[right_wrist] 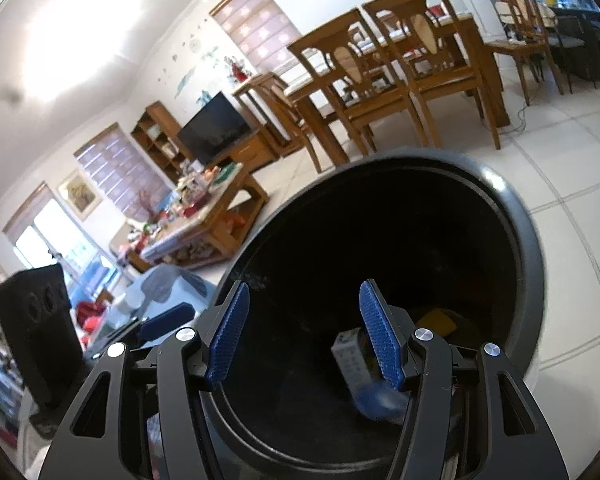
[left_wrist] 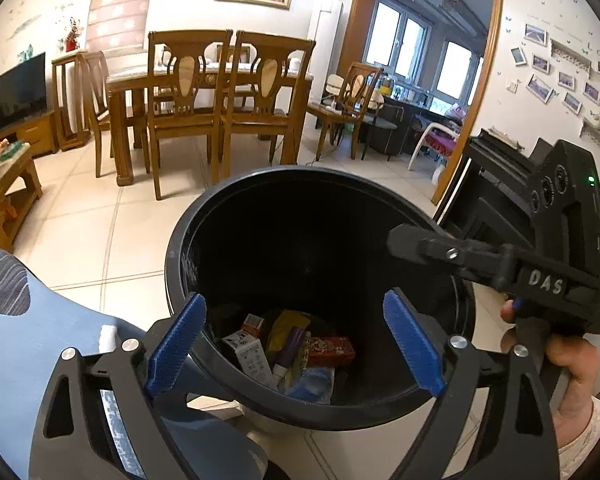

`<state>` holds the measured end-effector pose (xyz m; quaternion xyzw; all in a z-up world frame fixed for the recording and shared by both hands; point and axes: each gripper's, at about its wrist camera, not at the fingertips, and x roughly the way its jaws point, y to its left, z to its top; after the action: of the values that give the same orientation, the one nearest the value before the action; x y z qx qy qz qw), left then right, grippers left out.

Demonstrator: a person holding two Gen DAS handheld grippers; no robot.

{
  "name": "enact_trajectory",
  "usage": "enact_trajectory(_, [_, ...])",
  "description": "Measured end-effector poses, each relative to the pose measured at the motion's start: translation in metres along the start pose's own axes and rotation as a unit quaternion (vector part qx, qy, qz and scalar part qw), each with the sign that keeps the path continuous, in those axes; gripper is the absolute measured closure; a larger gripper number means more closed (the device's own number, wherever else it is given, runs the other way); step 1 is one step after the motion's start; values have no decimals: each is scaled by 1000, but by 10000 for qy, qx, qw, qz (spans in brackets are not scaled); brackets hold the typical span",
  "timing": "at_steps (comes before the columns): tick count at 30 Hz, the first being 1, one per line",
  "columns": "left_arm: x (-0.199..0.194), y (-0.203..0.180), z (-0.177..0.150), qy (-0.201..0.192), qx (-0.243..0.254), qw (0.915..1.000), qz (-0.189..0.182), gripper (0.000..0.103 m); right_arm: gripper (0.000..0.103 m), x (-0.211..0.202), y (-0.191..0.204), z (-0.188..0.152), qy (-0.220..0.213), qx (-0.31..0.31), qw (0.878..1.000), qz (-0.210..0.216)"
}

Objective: Collect trash
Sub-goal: 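Move both tools back over the table toward the remaining trash, then grasp the clear plastic tray holding the green gum pack with the left tool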

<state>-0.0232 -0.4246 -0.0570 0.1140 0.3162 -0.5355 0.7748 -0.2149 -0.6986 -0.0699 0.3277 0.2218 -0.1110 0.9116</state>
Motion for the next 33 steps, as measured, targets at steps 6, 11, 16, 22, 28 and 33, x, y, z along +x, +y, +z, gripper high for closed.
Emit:
enact_trajectory(6, [-25,9,4,-644,-217,9976,-100,13,32,-35,26,9,-492,-82,9988,6])
enact_trajectory(11, [-72,23,8,-1405,-670,9875,-252,5,32,-52,66,12,-600,-337,9975,168])
enact_trajectory(16, [-125,39,1,-1495,-835,9852,-85,5,32,-44,119,2,-311,-828,9950,455])
enact_trajectory(22, [-201,102,-35,-1246,-1063,9835,764,5,30,7,198,-41,502,-1452,9834,962])
enact_trajectory(28, [-258,196,-78,-862,-1364,9672,1964,5,30,57,279,-93,1295,-2016,9592,1499])
enact_trajectory(33, [-259,281,-102,30,-1251,9550,2688,5,31,87,329,-138,1844,-2448,9360,1731])
